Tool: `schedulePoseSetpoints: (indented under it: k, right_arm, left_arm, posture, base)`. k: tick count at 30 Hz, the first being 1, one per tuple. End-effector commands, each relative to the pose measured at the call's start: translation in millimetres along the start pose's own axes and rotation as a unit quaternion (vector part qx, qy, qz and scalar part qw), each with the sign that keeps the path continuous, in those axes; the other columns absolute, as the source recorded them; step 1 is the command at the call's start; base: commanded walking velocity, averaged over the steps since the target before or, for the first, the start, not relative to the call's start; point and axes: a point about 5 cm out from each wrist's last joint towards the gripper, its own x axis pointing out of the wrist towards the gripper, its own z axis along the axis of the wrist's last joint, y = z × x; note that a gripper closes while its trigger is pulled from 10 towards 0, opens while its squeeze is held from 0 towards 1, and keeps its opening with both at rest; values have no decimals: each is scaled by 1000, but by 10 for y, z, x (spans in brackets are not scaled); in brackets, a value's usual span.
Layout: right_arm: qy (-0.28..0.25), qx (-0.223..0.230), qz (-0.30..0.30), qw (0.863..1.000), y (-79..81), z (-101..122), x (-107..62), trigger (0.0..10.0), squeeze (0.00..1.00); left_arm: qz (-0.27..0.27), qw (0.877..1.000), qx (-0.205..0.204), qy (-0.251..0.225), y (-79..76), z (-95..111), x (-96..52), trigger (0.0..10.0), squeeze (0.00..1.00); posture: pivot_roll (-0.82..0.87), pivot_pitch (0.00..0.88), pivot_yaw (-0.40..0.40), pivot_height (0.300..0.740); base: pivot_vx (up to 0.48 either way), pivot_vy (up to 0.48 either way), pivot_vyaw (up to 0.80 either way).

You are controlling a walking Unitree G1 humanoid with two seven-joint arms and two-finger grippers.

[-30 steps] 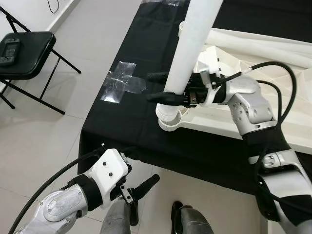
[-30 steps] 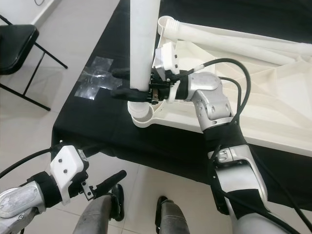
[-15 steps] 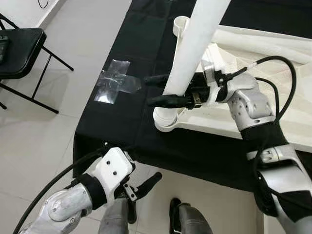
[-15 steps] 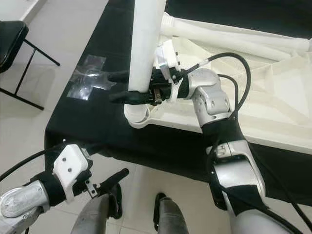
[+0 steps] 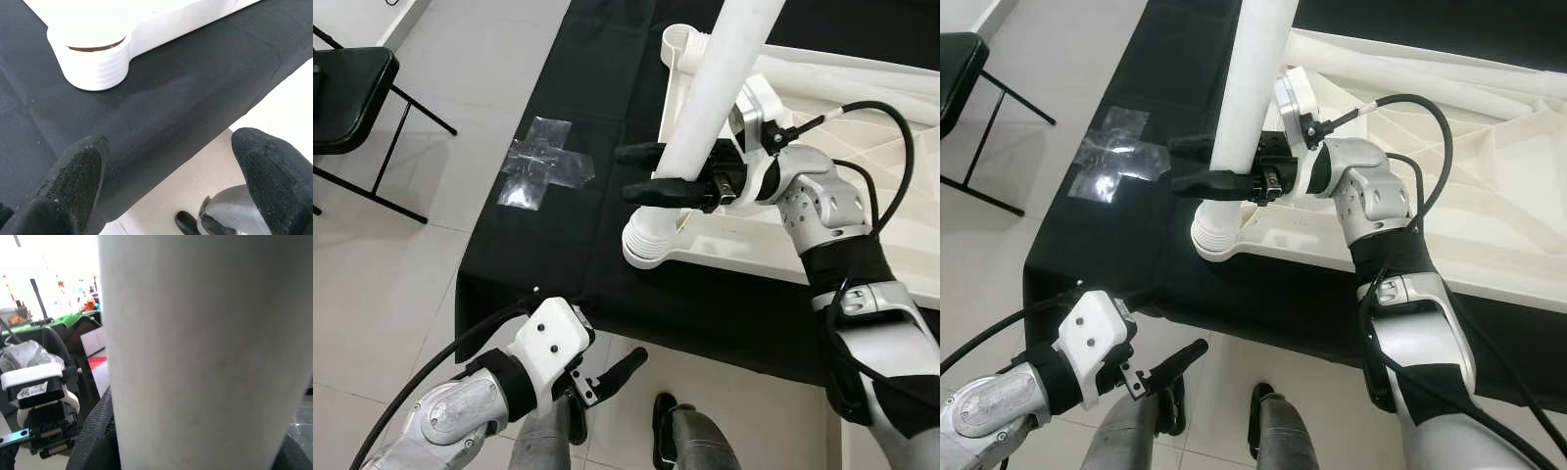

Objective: Building children table

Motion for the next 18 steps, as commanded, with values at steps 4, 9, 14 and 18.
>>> schedulePoseSetpoints:
  k: [4, 9, 14, 18]
  right_arm:
    - [88, 27, -4, 996, 59, -361, 52, 10000, 0]
    - [108, 17, -7, 994, 61, -414, 79, 10000, 0]
    - [139, -3, -11, 990, 77, -446, 130, 10000, 0]
    - [153, -10, -16, 988, 70, -451, 142, 10000, 0]
  left_arm:
    - [-12, 1000, -4, 7, -67, -12, -7, 10000, 0]
    - [-13, 1000, -2, 7, -66, -6, -3, 10000, 0]
    - [-14, 1000, -1, 7, -68, -1, -2, 10000, 0]
    - [-15, 1000, 0, 7, -65, -1, 0, 10000, 0]
  posture:
    - [120, 420, -55, 740]
    - [121, 421, -55, 740]
    - [119, 422, -51, 740]
    - [118, 423, -51, 740]
  base:
    - [0, 0, 0]
    - [0, 0, 0]
    - [0, 0, 0]
    - [0, 0, 0]
